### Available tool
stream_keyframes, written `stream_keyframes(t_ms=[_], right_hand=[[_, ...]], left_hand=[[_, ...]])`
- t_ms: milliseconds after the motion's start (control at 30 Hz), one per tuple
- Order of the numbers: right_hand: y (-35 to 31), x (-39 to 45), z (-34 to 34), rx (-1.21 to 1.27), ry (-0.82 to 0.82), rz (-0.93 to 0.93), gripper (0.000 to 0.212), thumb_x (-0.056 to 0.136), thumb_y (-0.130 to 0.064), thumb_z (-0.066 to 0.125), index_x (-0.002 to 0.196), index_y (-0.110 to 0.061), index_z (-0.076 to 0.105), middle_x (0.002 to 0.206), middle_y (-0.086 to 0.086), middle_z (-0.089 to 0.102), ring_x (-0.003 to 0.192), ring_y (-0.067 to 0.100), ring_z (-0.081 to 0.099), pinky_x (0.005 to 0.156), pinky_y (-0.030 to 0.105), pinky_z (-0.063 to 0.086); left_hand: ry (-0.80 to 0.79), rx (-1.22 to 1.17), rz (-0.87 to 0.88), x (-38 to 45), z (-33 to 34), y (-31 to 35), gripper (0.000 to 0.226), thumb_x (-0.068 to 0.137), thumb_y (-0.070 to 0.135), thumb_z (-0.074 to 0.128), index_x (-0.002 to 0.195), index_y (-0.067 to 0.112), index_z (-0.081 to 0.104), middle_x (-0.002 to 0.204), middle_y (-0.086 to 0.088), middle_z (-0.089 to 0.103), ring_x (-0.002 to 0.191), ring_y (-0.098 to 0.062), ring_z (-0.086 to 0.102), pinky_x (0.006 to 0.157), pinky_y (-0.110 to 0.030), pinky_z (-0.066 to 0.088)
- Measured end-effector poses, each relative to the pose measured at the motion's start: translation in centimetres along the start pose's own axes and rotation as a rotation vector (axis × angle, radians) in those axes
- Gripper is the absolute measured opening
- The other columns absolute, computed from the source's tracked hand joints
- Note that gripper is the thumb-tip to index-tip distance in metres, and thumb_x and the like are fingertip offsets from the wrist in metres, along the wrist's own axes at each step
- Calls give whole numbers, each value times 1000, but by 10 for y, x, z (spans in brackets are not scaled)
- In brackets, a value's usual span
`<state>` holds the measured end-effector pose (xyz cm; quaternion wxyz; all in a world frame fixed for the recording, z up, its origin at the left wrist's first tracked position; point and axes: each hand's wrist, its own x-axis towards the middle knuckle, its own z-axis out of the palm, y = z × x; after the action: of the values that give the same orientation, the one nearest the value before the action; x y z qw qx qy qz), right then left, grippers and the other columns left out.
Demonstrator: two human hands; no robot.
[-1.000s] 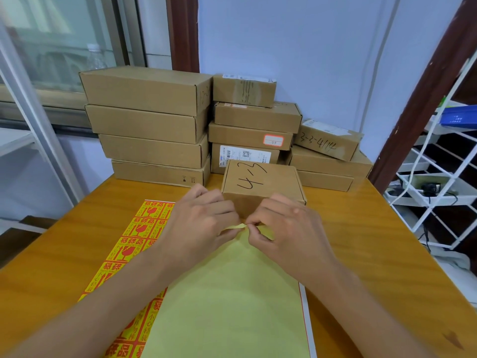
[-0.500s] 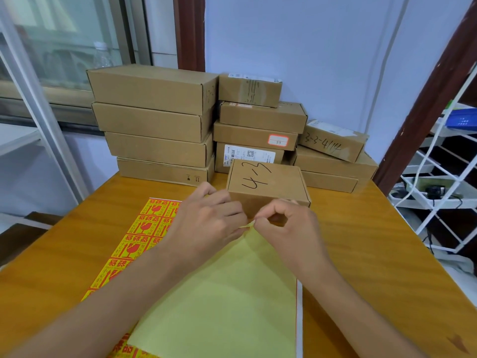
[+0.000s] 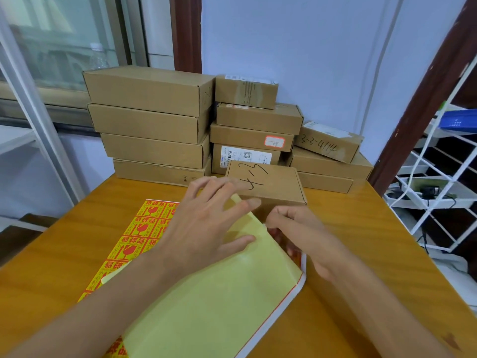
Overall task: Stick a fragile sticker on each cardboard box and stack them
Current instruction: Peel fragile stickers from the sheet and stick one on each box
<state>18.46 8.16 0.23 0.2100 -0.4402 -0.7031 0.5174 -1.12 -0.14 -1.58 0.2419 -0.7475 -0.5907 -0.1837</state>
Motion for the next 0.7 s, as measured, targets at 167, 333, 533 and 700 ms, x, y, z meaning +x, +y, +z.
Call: stream_keyframes(t_ms=[167, 333, 533, 700], right_hand=[[3, 3, -3, -117, -90, 50, 24, 89, -18, 58, 66, -23, 52, 64, -3, 40, 56, 12, 34, 47, 21, 25], [8, 9, -5, -203, -76, 1, 27, 96, -26, 61, 69, -21, 60, 63, -5, 45, 48, 6, 36, 47, 19, 28], [14, 8, -13, -629, -1, -82, 64, 103, -63, 43, 63, -16, 59, 52, -5, 47, 46, 15, 43, 53, 30, 35], [9, -1, -33, -955, 386, -412, 61, 102, -63, 30, 61, -21, 46, 52, -5, 46, 50, 11, 47, 51, 27, 40]], left_hand=[[-158, -73, 121, -4, 8, 3, 49, 89, 62, 60, 132, 40, 52, 140, 10, 49, 127, -15, 45, 100, -36, 37], [-224, -239, 14, -6, 10, 3, 67, 84, 65, 64, 140, 38, 40, 145, 20, 38, 133, -3, 36, 106, -31, 41], [-301, -222, 92, -10, 6, 3, 58, 91, 71, 47, 143, 45, 44, 153, 27, 36, 141, 2, 28, 115, -28, 30], [-278, -189, 106, -15, 8, 4, 45, 97, 61, 45, 138, 43, 55, 131, 27, 59, 134, 1, 39, 101, -27, 44]])
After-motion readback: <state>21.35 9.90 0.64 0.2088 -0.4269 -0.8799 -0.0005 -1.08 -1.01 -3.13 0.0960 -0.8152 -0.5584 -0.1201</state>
